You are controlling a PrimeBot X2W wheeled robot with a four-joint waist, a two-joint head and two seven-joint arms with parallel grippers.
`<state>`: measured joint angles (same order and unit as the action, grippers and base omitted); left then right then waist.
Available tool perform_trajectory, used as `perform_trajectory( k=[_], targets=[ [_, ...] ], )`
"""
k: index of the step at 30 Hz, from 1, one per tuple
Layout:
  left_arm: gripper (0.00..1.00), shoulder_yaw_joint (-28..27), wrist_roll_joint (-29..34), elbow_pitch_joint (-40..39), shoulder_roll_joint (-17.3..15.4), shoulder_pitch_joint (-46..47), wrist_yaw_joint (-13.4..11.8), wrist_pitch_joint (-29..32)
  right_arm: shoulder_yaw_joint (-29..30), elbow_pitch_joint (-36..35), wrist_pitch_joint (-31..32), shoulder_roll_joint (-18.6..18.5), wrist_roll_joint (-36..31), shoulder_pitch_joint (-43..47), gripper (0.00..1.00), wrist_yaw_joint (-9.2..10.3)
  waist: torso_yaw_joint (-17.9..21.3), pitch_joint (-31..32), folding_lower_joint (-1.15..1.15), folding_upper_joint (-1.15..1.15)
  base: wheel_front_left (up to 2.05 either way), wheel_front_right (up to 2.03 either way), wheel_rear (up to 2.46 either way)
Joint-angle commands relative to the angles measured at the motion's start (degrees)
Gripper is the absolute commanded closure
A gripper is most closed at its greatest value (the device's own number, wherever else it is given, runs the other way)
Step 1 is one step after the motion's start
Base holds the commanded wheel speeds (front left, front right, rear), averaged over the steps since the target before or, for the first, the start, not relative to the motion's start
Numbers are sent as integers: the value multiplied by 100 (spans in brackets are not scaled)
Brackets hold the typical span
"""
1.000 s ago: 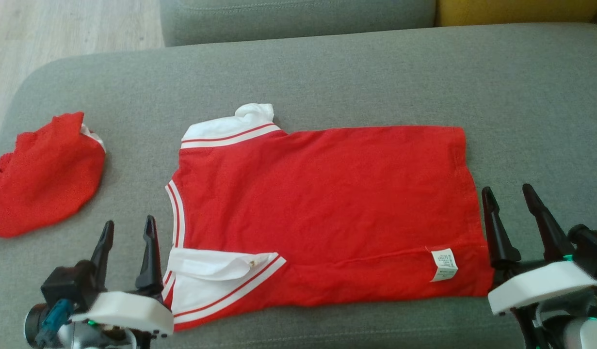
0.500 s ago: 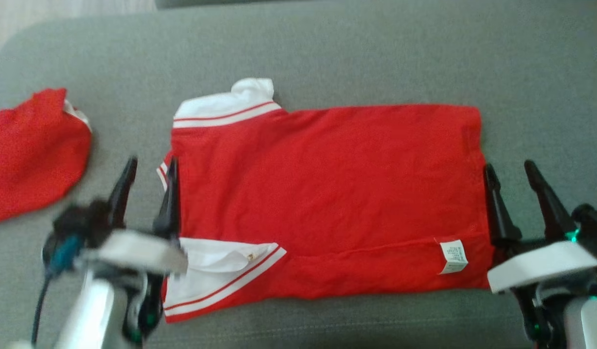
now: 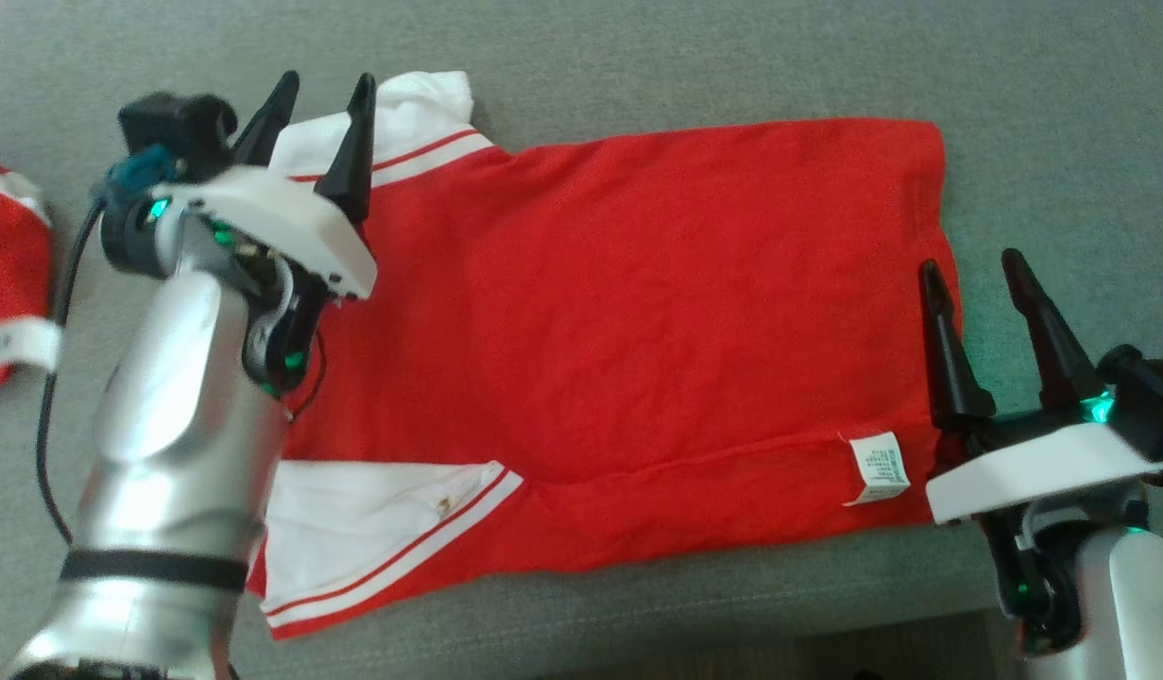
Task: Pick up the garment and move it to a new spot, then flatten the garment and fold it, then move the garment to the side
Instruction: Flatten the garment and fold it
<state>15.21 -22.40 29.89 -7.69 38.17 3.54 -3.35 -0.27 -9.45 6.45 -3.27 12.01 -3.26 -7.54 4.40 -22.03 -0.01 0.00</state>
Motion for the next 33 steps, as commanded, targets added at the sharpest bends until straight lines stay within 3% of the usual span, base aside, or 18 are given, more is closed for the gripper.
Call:
perform_trajectory(
  k=[1,8,9,11,13,15,16,20,27,33],
  targets=[
    [0,-111,-36,382,-124,486,83,71,-181,-134,-58,-6,3,-158,0,5,116,-106,1,0,0,0,0],
    [2,78,-127,1838,-60,1028,195,768,-173,-19,-75,11,19,-185,0,5,145,-124,1,0,0,0,0],
    [13,105,-134,1974,-54,1076,210,831,-173,-8,-76,13,21,-188,0,5,144,-121,1,0,0,0,0],
    [53,146,-147,2229,-41,1159,229,929,-186,15,-69,16,26,-199,0,5,143,-111,1,0,0,0,0],
    [71,182,-143,2423,-27,1225,240,926,-209,36,-59,18,33,-211,0,5,152,-91,1,0,0,0,0],
    [96,221,-138,2607,-4,1276,247,925,-231,54,-43,20,47,-219,0,5,163,-77,1,0,0,0,0],
    [100,250,-125,2709,2,1303,250,945,-240,61,-37,20,48,-225,0,5,173,-73,1,0,0,0,0],
    [100,354,-87,3032,38,1413,264,971,-221,70,-7,20,44,-237,0,5,211,-56,1,0,0,0,0],
    [100,397,-29,3175,89,1529,146,277,15,220,2,-96,77,-372,0,5,165,48,1,0,0,0,0],
    [100,443,-3,3154,164,1618,74,-229,228,755,56,-381,190,-934,0,5,-13,56,1,0,0,0,0]
  ],
)
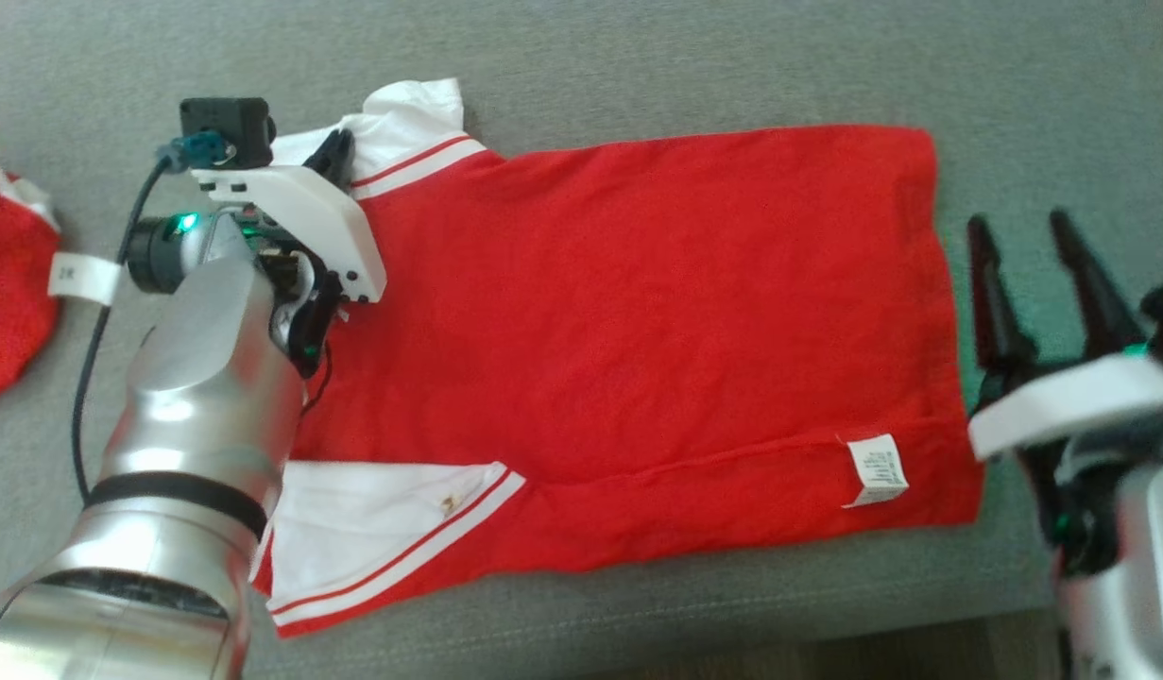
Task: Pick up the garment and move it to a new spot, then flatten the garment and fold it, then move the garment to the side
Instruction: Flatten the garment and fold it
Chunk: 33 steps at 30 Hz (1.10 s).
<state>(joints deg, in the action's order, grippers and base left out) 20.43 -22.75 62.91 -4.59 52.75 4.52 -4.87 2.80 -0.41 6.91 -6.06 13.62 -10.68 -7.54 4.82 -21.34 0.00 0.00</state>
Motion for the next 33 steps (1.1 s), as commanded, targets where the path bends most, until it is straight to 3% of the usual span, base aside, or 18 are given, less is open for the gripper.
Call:
perform_trajectory(
  k=[1,10,19,21,22,23,33],
  targets=[
    [100,-79,32,-148,-146,160,-24,-76,-78,-149,11,-102,30,-192,0,5,-54,-13,0,0,0,0,0],
    [100,60,17,-344,-1,287,46,-616,-119,1270,202,-561,310,-1428,0,5,-394,-152,0,0,0,0,0],
    [100,216,-9,-520,81,330,109,-841,-447,2747,617,-733,551,-2136,0,5,-554,-273,0,0,0,0,0],
    [100,236,-17,-545,89,320,113,-872,-497,2941,610,-755,616,-2199,51,5,-565,-289,0,0,0,0,0],
    [100,244,-22,-557,92,312,116,-886,-511,3015,575,-764,647,-2227,69,5,-570,-297,0,0,0,0,0],
    [100,247,-30,-570,94,304,120,-900,-530,3076,538,-768,674,-2252,100,5,-572,-304,0,0,0,0,0],
    [100,109,38,-1216,-53,114,-16,-1008,-659,3219,-287,-937,931,-2439,100,5,-622,-254,0,0,0,0,0]
  ],
)
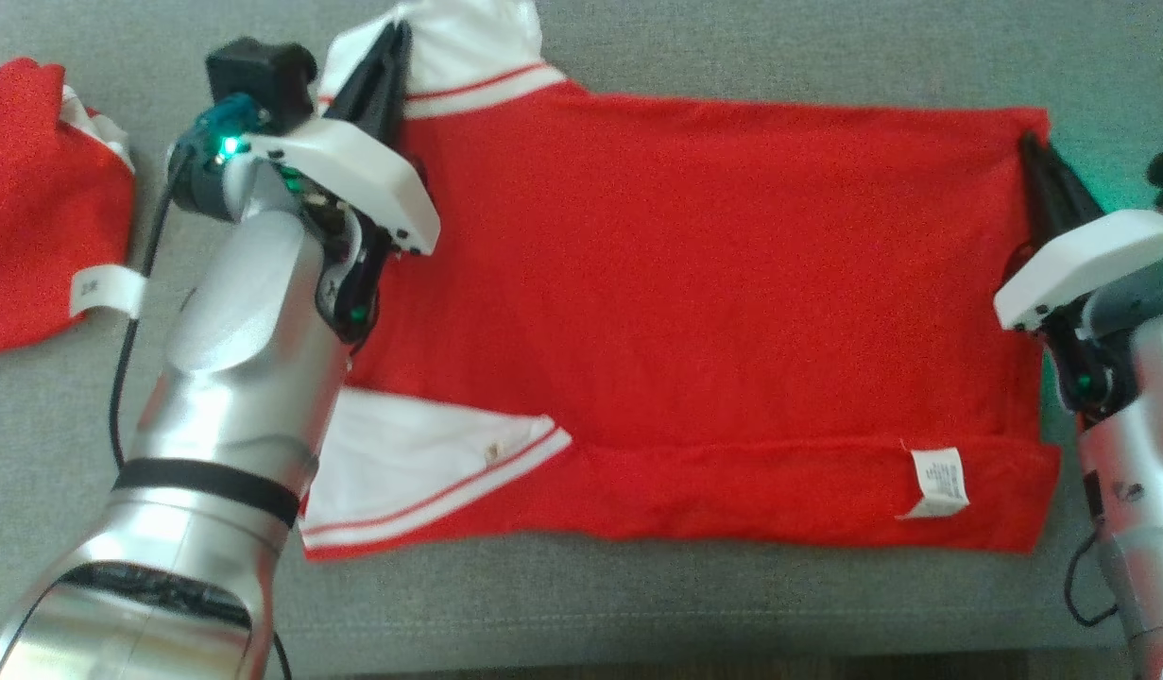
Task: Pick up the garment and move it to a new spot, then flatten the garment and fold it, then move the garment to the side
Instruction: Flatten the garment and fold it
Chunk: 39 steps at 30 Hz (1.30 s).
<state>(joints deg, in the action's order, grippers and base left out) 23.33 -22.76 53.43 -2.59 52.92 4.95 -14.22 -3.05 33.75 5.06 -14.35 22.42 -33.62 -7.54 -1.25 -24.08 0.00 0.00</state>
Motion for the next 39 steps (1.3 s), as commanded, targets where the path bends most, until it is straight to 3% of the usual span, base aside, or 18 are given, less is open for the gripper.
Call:
perform_trajectory(
  k=[1,19,33,34,35,36,37,38,39],
  targets=[
    [100,-226,60,-446,-278,35,-90,-74,-81,-239,-203,-122,80,-138,100,5,-22,42,0,0,0,0,0],
    [100,-549,433,-3512,-497,-2446,-455,-77,-197,-1472,-818,-300,427,1137,100,5,-59,484,0,0,0,0,0],
    [100,-433,183,-4193,-600,-4292,-669,153,-304,-2213,-626,-213,149,2450,100,5,96,719,0,0,0,0,0],
    [100,-434,144,-4181,-598,-4356,-676,196,-300,-2229,-583,-210,89,2521,86,5,99,730,0,0,0,0,0],
    [100,-423,122,-4164,-596,-4407,-685,244,-286,-2262,-566,-197,38,2595,62,5,94,743,0,0,0,0,0],
    [85,-413,113,-4145,-597,-4449,-697,268,-272,-2305,-553,-165,15,2680,12,5,90,763,0,0,0,0,0],
    [46,-411,81,-4106,-589,-4492,-703,302,-261,-2349,-508,-142,-22,2780,0,5,89,775,0,0,0,0,0],
    [0,-408,62,-4069,-588,-4523,-706,317,-241,-2415,-484,-120,-69,2880,0,5,86,785,0,0,0,0,0],
    [0,-412,55,-4039,-590,-4551,-722,313,-211,-2493,-474,-89,-108,2987,0,5,86,797,0,0,0,0,0]
  ],
)
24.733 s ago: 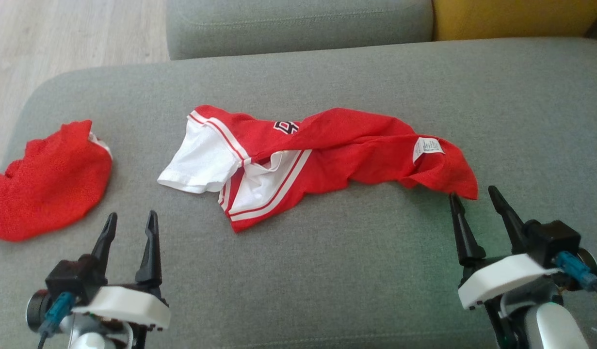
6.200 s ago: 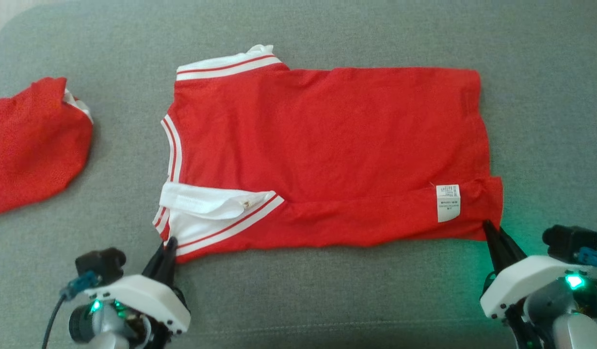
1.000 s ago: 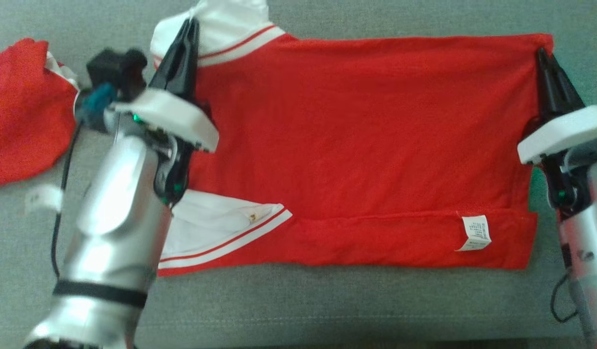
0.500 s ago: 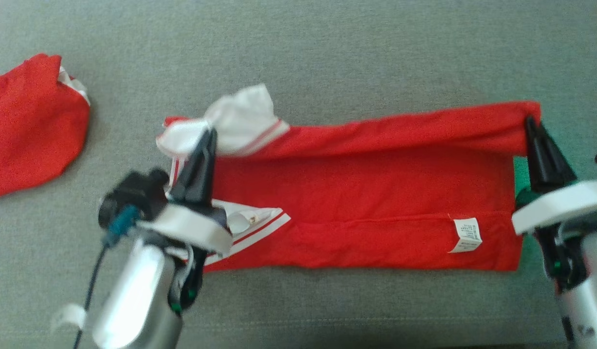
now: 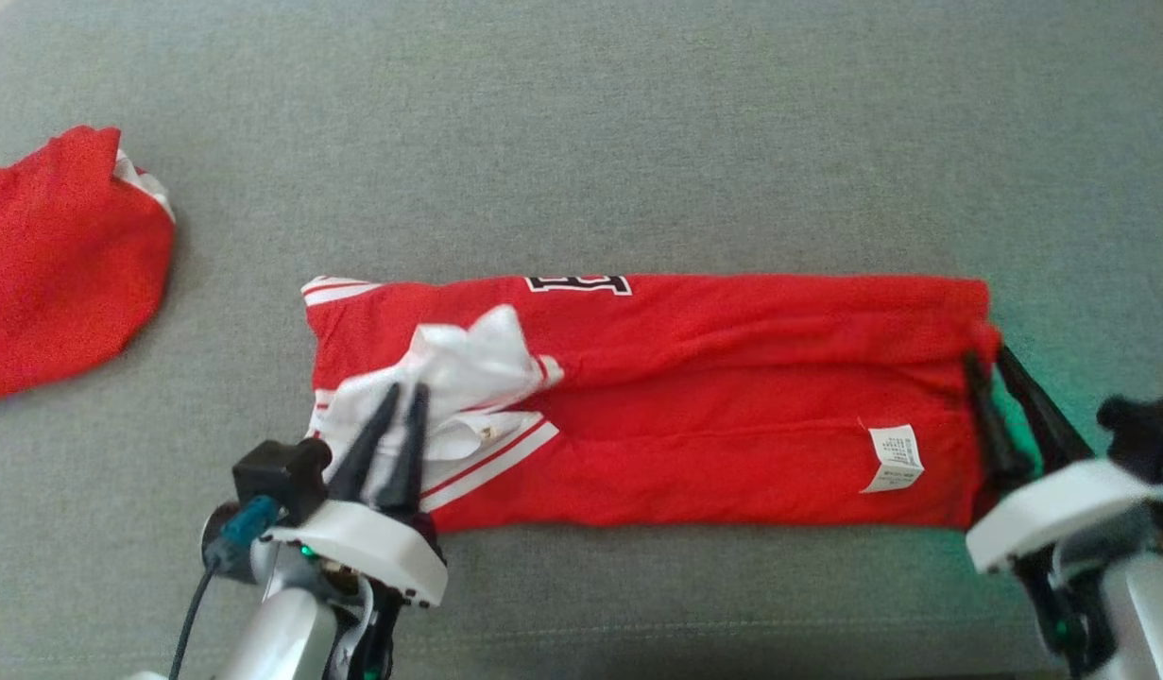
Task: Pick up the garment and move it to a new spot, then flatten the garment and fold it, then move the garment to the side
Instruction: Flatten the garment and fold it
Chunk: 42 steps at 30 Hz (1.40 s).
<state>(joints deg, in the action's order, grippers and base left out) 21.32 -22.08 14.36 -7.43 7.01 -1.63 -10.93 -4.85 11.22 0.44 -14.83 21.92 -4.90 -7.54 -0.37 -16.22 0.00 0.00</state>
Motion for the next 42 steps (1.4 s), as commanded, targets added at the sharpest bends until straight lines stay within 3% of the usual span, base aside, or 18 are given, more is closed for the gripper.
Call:
perform_trajectory(
  k=[1,9,17,32,42],
  targets=[
    [0,-219,-19,-112,-110,13,-80,-28,-1,-328,0,-8,-102,227,0,5,-2,21,0,0,0,0,0],
    [0,-462,34,-259,-225,-247,-361,-249,169,-1277,19,363,-323,913,0,5,62,172,0,0,0,0,0],
    [0,-805,281,-974,-374,-379,-676,-383,403,-2212,73,652,-754,868,0,5,111,461,0,0,0,0,0],
    [0,-951,505,-1665,-617,-783,-967,-294,340,-2364,298,771,-1052,938,0,5,169,937,0,0,0,0,0],
    [0,-909,506,-1767,-664,-886,-1025,-213,323,-2316,307,795,-1032,975,0,5,164,990,0,0,0,0,0]
  ],
)
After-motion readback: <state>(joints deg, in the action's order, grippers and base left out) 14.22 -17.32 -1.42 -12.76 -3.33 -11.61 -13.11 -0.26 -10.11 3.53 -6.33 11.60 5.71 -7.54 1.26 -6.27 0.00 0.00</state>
